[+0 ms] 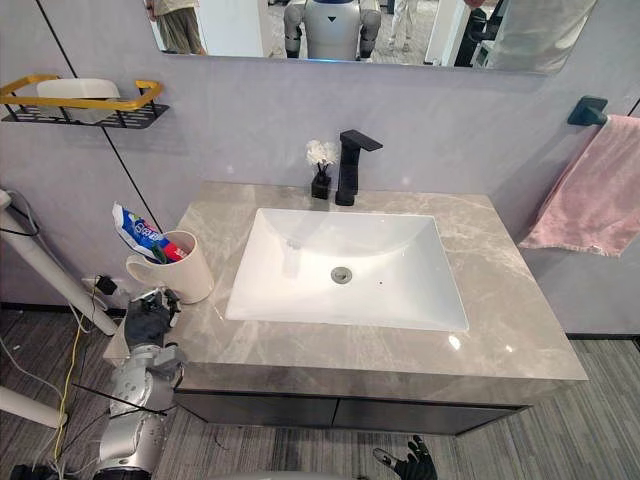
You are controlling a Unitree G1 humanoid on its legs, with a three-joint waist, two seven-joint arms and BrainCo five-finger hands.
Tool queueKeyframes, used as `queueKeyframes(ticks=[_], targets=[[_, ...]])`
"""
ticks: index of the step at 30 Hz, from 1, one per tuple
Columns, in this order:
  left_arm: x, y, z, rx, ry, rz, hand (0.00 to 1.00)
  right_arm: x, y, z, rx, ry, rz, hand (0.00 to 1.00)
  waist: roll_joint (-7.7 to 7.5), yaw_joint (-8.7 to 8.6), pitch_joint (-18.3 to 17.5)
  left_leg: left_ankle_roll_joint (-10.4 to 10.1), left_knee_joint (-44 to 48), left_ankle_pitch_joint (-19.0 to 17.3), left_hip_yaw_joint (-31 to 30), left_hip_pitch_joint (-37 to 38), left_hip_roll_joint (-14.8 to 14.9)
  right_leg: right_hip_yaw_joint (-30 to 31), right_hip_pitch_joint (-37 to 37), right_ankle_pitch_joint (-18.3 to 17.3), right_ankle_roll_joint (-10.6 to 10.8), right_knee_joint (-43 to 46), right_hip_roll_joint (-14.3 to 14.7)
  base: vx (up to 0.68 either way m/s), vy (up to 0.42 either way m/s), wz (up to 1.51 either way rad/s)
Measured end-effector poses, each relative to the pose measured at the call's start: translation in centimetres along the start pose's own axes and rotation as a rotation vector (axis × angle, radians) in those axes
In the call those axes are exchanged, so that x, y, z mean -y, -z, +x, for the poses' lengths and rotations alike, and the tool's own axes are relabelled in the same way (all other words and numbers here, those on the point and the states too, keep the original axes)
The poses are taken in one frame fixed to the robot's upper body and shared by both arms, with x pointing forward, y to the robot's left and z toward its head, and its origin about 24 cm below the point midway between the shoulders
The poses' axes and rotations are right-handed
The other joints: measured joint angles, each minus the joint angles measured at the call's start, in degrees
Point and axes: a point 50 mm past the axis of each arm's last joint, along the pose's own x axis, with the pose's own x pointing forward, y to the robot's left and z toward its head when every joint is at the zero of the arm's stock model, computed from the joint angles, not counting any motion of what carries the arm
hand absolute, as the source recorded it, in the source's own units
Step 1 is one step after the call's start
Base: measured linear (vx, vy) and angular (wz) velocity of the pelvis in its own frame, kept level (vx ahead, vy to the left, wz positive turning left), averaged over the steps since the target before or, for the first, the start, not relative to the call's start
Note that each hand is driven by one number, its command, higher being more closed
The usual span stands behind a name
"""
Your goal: Organize washtable
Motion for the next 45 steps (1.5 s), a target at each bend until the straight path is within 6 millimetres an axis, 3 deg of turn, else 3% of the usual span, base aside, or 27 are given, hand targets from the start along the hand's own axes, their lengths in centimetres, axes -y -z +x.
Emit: queueKeyframes(ticks=[15, 32, 45], targets=[[-0.3, -0.6, 0.6, 0.024, -0.005, 0.019, 1.00, 0.4, -0.5, 0.1, 0.020, 0.003, -0.004, 0.00, 0.73, -0.38, 0.8, 0.0, 0.1, 0.0, 0.2, -1.1, -0.1, 0.3, -1.4, 0.3, 0.3, 0.0, -0.1, -0.01, -0.003, -0.02], [0.8, -0.3, 0.5, 0.011, 0.025, 0.001, 1.00, 0.7, -1.1, 0.1, 0.048, 0.018, 0.000, 0.00, 1.45, -1.20, 1.4, 0.0, 0.3, 0.0, 0.6, -1.0, -0.1, 0.8, -1.4, 0.5, 0.2, 0.0, 0.0, 0.00, 0.000, 0.00], [4.6, 0.9, -0.7, -0.033, 0.145, -0.057, 1.00, 0.9, -1.3, 0.2, 0.056, 0.028, -0.007, 0.00, 1.83, -1.28, 1.7, 0.0, 0.5, 0.0, 0.5, -0.6, 0.1, 0.2, -0.6, 0.5, 0.2, 0.0, -0.1, 0.00, 0.000, 0.02]])
